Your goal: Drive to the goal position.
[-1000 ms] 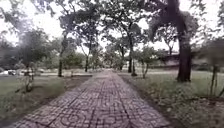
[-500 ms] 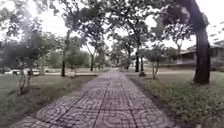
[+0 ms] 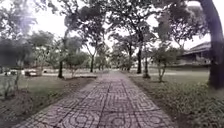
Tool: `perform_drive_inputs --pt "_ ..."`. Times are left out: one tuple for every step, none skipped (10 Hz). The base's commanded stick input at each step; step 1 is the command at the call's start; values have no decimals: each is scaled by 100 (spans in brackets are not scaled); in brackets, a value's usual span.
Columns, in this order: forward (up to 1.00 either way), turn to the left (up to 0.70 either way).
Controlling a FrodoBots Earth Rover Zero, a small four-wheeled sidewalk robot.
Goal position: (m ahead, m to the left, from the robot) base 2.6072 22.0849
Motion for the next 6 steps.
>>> perform_drive_inputs --pt "100 -15" --pt "100 -27" --pt "100 -16" --pt "100 0" --pt "100 0" --pt "100 0"
